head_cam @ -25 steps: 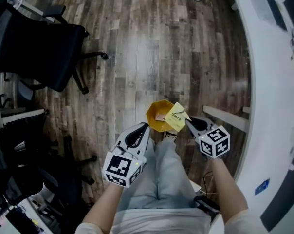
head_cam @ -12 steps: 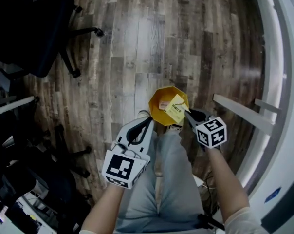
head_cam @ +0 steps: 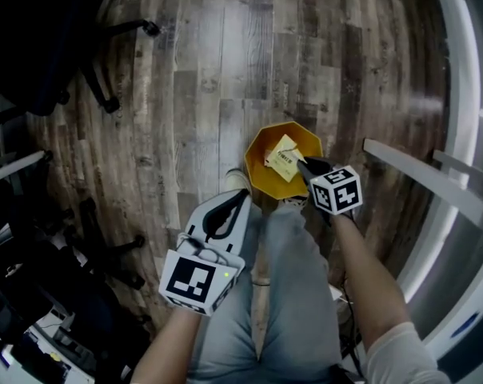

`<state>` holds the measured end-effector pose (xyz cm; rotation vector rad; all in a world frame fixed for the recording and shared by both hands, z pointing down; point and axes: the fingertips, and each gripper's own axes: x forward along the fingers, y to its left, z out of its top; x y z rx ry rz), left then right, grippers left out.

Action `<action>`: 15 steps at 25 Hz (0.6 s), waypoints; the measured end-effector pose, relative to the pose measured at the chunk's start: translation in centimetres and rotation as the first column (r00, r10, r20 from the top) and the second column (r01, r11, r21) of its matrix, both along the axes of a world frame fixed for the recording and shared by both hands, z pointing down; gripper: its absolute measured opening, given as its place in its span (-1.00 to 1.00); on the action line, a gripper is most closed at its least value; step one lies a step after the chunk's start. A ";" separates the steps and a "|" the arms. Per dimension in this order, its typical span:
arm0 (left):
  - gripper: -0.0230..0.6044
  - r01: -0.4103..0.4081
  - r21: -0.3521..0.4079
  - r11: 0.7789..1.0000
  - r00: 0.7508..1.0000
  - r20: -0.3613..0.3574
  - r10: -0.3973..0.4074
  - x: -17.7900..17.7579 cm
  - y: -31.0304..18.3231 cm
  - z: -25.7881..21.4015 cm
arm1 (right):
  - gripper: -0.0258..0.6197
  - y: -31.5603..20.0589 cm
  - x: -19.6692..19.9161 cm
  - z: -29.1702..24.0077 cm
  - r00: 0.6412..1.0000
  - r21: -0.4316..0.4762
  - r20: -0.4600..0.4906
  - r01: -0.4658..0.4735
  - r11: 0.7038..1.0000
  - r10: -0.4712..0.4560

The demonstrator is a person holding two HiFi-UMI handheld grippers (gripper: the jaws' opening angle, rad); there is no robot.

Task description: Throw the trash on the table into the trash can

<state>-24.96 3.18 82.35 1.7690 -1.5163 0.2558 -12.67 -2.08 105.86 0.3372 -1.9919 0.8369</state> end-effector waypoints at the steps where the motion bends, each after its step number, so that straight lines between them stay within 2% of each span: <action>1: -0.93 -0.001 -0.003 1.000 1.000 0.002 0.001 0.0 0.1 0.1 | -0.72 0.0 0.0 0.2 1.000 0.003 -0.001 0.000 1.000 0.000; 4: -0.93 0.000 -0.002 1.000 1.000 0.004 0.000 0.0 0.1 0.2 | -0.68 -0.4 0.2 0.5 1.000 0.031 -0.013 0.005 1.000 -0.005; 7: -0.93 -0.009 -0.010 1.000 1.000 0.005 0.009 0.4 0.2 -0.1 | -0.35 -0.2 0.7 0.3 1.000 0.027 -0.023 0.019 0.999 -0.018; 8: -0.93 -0.013 -0.013 1.000 1.000 0.008 0.013 0.4 0.2 -0.3 | -0.32 -0.1 0.8 0.0 0.999 0.025 -0.024 0.025 0.999 -0.024; 11: -0.93 -0.015 0.006 1.000 1.000 0.018 0.014 0.3 -0.4 -2.0 | -0.32 -0.1 1.0 -2.2 0.999 0.034 -0.017 0.044 0.998 -0.043; 15: -0.93 -0.037 0.005 0.999 0.999 0.023 0.037 0.8 -0.6 -6.0 | -0.32 -0.9 1.4 -8.5 0.998 0.078 0.018 0.060 0.995 -0.062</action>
